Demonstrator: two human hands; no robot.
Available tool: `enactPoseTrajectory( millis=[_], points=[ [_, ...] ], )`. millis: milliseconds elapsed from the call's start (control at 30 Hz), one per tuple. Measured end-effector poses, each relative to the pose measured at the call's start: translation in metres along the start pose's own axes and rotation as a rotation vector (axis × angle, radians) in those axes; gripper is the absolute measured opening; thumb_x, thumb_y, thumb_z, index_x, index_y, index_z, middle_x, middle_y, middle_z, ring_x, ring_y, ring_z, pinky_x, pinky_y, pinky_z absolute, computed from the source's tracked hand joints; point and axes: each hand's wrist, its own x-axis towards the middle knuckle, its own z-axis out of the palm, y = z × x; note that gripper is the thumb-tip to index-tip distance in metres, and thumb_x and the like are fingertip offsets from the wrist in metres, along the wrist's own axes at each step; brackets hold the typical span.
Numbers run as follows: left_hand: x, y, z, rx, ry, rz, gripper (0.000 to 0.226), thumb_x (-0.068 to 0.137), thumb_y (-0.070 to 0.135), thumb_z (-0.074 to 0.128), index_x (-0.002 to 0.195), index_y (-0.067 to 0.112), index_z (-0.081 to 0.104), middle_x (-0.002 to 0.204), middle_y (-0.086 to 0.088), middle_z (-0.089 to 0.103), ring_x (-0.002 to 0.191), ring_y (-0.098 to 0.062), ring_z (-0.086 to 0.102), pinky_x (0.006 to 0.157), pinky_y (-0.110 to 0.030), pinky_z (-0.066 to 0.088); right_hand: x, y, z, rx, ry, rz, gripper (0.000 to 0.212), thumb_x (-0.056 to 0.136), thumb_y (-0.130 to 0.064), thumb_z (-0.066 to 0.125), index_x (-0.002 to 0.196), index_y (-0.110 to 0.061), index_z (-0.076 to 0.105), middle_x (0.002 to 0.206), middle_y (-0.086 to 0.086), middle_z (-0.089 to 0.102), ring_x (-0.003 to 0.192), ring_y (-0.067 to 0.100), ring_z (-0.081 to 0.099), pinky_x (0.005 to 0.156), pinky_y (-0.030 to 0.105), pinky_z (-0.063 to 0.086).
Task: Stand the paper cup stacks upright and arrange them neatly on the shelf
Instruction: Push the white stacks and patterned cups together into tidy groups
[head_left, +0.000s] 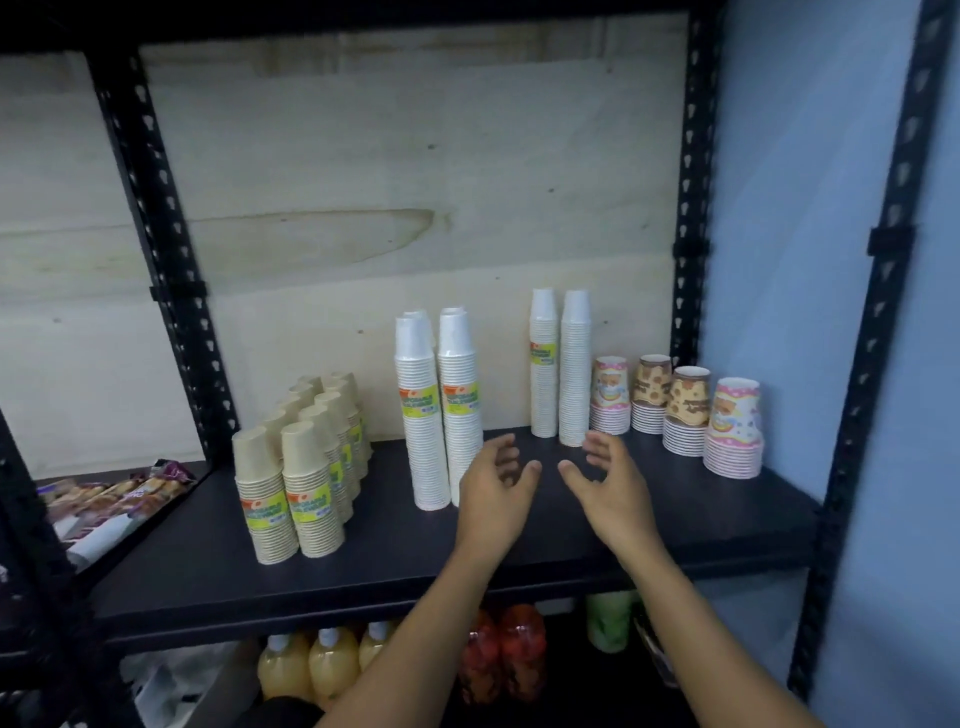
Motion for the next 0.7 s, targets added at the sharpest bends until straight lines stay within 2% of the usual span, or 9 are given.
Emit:
enactPoseTrajectory(
  millis=[67,167,267,367,467,533,600,633,700],
  points=[
    [0.014,0.005,0.015,0.059,-0.064,0.041,0.053,0.091,0.027,0.075,0.139,0.018,0.055,0.126,0.006,0.063,0.116,-0.009,0.061,0.089,-0.012,0.048,0.010,0.002,-0.015,0.052,0.011,0.068,0.057,0.087,-0.031,0.078,0.137,-0.023,0.052,0.132,-0.007,0.060,0.121,0.011,0.057,0.101,0.028,0.046],
    [0.036,0.010,0.035,0.089,-0.105,0.076,0.066,0.089,0.038,0.073,0.147,0.018,0.049,0.142,0.005,0.056,0.130,-0.011,0.054,0.108,-0.034,0.049,0.029,0.003,-0.029,0.084,0.012,0.113,0.062,0.086,-0.033,0.079,0.140,-0.024,0.049,0.134,-0.008,0.056,0.123,0.010,0.055,0.100,0.027,0.044],
    [0.066,0.001,0.054,0.120,-0.086,0.071,0.073,0.084,0.054,0.066,0.148,0.023,0.046,0.145,0.005,0.055,0.133,-0.011,0.051,0.111,-0.042,0.047,0.054,0.009,-0.033,0.065,0.024,0.125,0.064,0.085,-0.035,0.078,0.141,-0.026,0.049,0.135,-0.010,0.055,0.124,0.009,0.054,0.103,0.030,0.044],
    [0.093,-0.007,0.070,0.124,-0.073,0.016,0.067,0.092,0.048,0.063,0.149,0.019,0.045,0.146,-0.003,0.052,0.133,-0.018,0.052,0.111,-0.046,0.047,0.080,0.017,-0.029,0.051,0.025,0.147,0.055,0.088,-0.034,0.074,0.138,-0.026,0.052,0.135,-0.008,0.056,0.121,0.009,0.054,0.102,0.030,0.045],
    [0.113,-0.013,0.086,0.074,-0.056,-0.053,0.055,0.100,0.034,0.061,0.148,0.015,0.044,0.142,-0.006,0.049,0.128,-0.021,0.053,0.111,-0.042,0.045,0.106,0.025,-0.017,0.015,-0.001,0.146,0.049,0.090,-0.030,0.072,0.135,-0.026,0.052,0.130,-0.010,0.058,0.118,0.007,0.056,0.093,0.022,0.044],
    [0.127,-0.022,0.097,0.051,-0.041,-0.081,0.048,0.102,0.025,0.059,0.146,0.013,0.046,0.129,-0.001,0.048,0.119,-0.016,0.050,0.102,-0.030,0.042,0.122,0.030,-0.007,-0.016,-0.019,0.137,0.050,0.090,-0.028,0.072,0.136,-0.024,0.052,0.128,-0.012,0.060,0.116,0.004,0.057,0.083,0.010,0.042],
    [0.142,-0.031,0.107,0.022,-0.018,-0.105,0.045,0.103,0.020,0.056,0.145,0.009,0.046,0.119,0.005,0.041,0.116,-0.014,0.047,0.098,-0.026,0.037,0.137,0.038,0.001,-0.046,-0.034,0.130,0.048,0.091,-0.024,0.071,0.135,-0.023,0.051,0.122,-0.018,0.056,0.111,-0.001,0.054,0.073,-0.001,0.036],
    [0.149,-0.036,0.113,0.003,0.003,-0.131,0.044,0.104,0.019,0.054,0.146,0.008,0.046,0.117,0.007,0.039,0.115,-0.013,0.044,0.098,-0.025,0.035,0.143,0.042,0.005,-0.056,-0.036,0.127,0.048,0.092,-0.023,0.071,0.135,-0.023,0.051,0.119,-0.020,0.054,0.110,-0.003,0.052,0.072,-0.003,0.036],
    [0.159,-0.039,0.119,-0.014,0.045,-0.152,0.044,0.105,0.021,0.051,0.147,0.009,0.045,0.120,0.007,0.041,0.116,-0.012,0.043,0.103,-0.026,0.035,0.154,0.047,0.013,-0.078,-0.032,0.108,0.048,0.090,-0.026,0.071,0.133,-0.021,0.052,0.122,-0.019,0.057,0.113,-0.001,0.056,0.084,0.001,0.041]
  ],
)
